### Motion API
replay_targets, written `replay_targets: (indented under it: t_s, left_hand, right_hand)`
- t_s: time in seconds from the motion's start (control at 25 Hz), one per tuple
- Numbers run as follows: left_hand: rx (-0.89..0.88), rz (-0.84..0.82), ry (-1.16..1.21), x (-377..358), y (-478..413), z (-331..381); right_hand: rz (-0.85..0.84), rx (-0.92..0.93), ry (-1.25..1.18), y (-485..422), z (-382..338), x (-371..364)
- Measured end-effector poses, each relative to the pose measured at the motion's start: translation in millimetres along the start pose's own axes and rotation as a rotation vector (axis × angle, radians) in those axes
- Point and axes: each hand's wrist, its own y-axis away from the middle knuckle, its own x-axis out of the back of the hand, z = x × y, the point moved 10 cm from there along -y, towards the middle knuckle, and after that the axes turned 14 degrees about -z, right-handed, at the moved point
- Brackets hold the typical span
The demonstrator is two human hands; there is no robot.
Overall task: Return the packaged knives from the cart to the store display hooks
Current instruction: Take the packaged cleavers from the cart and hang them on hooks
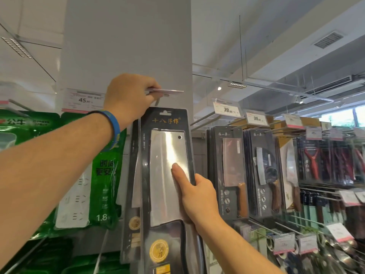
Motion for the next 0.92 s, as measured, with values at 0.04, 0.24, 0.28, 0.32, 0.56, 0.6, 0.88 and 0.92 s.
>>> replay_targets:
  t_s: [0.04, 0.24, 0.28, 0.32, 0.56, 0.6, 0.88, 0.92]
  left_hand:
    - [0.014, -0.017, 0.034, 0.2, -1.5, -3.4]
    - [0.062, -0.099, 0.06, -3.3, -12.4, -8.2]
    - [0.068, -0.098, 0.066, -3.4, -12.5, -8.2]
    - [0.074, -0.097, 0.075, -3.5, -12.5, -9.0]
    - [0.063, -0.15, 0.029, -0.2, -15.2, -9.5]
    - [0.059, -0.159, 0.007, 0.2, -15.5, -9.1]
    - [0.02, -0.195, -0.093, -1.9, -20.2, -3.5]
    - [0.02, -0.191, -0.099, -2.0, -20.8, -3.2]
  right_hand:
    - [0.026, 0.015, 0.009, -1.0, -2.4, 5.9]
    - [0.065, 0.0, 0.047, 1.0, 2.6, 18.2]
    - [0.045, -0.011, 0.019, 2.1, 6.4, 13.3]
    - [0.027, -0.019, -0.008, 2.3, 8.2, 8.3]
    - [0.001, 0.063, 0.202, 2.7, -8.4, -7.6]
    - [0.005, 0.06, 0.228, 3.9, -4.6, -7.2]
    - [0.148, 0.103, 0.088, 6.7, 13.1, 20.7]
    - [0.131, 0.149, 0.073, 5.7, 8.4, 16.6]
